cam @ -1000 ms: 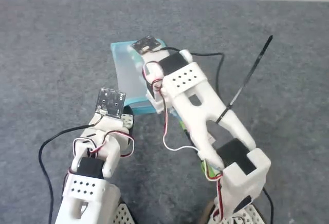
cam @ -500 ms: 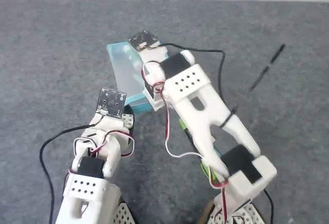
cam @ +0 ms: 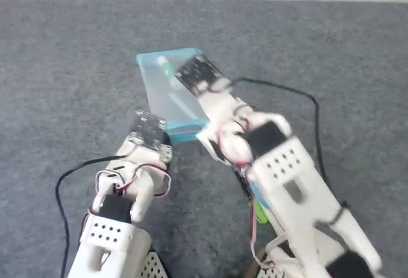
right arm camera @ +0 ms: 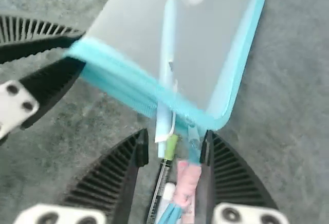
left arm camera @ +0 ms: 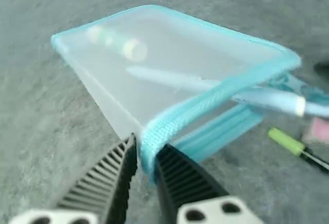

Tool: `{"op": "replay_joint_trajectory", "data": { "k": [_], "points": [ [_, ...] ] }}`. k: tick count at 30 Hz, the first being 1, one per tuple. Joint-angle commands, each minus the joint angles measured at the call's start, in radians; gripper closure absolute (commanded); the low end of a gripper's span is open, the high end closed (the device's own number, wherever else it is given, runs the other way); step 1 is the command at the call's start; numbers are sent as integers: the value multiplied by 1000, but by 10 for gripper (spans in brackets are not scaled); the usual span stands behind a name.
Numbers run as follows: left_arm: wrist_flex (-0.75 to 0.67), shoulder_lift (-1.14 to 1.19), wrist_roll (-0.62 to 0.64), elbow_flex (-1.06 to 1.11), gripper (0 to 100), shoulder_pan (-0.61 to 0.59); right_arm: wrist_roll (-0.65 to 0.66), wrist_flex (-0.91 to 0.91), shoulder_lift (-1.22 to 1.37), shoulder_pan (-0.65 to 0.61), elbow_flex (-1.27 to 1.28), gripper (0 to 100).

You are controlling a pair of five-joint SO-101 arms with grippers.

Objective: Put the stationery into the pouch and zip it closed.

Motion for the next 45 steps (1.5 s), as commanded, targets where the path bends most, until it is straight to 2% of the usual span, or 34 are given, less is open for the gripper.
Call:
{"op": "replay_joint_trajectory", "data": {
  "k": [1,6,9,11,45],
  "points": [
    [32,-25,-101,-25,988,95,18,-99,-150,71,157,822],
    [-52,-23,54,-38,988,-94,2,-223,-174,127,325,822],
    [-52,-23,66,-35,988,-92,-75,-321,-179,131,410,822],
    [-55,-23,66,-35,988,-94,-97,-321,-179,131,425,822],
    [-52,-23,58,-33,988,-100,-101,-312,-174,133,445,822]
  ]
}}
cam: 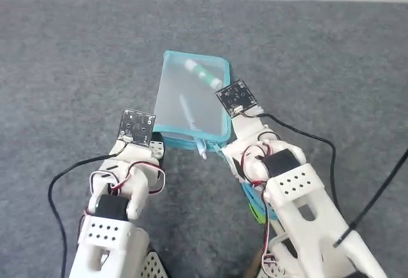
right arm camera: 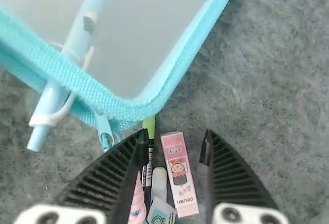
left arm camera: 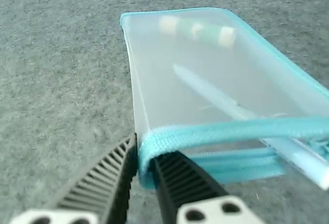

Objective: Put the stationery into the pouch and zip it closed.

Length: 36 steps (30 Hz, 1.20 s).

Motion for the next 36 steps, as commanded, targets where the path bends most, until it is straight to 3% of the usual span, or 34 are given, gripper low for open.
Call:
{"op": "replay_joint_trajectory", "data": {
  "k": [1,36],
  "points": [
    [-37,-23,6,-33,988,-15,-9,-18,-45,7,-6,822],
    [-37,-23,6,-33,988,-14,-11,-18,-50,7,6,822]
  ]
}}
